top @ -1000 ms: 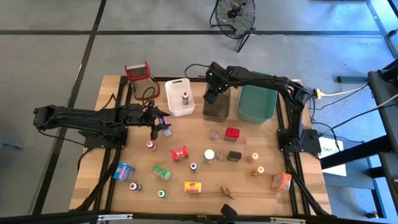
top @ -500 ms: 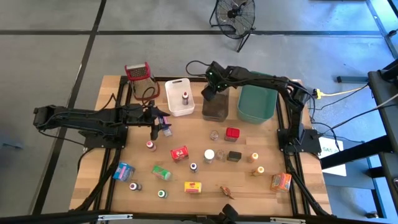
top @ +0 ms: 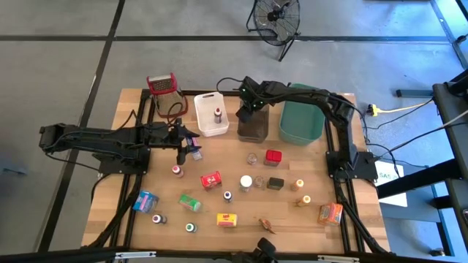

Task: Pick & Place Kitchen Items
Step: Put the green spice bottle into the black bin

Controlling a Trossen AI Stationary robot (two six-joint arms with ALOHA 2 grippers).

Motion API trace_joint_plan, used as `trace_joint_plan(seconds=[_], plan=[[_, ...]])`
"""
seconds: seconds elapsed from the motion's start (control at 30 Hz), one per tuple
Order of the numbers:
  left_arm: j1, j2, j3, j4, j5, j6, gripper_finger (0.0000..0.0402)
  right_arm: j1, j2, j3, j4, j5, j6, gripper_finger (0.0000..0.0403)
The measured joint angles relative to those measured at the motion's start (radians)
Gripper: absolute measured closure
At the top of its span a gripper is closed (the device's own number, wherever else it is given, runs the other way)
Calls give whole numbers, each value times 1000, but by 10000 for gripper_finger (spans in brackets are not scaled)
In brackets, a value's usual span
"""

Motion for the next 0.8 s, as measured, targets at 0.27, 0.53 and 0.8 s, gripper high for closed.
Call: trace_joint_plan(seconds=[0.27,0.53,0.8], plan=[[0,0,0,-2,0,2,169,0,9,2,10,0,-92,196],[0,0,0,-3,0,8,170,0,16,-3,-13,-5,-130,180],[0,0,0,-3,0,8,171,5,17,-5,-9,-61,-158,169]])
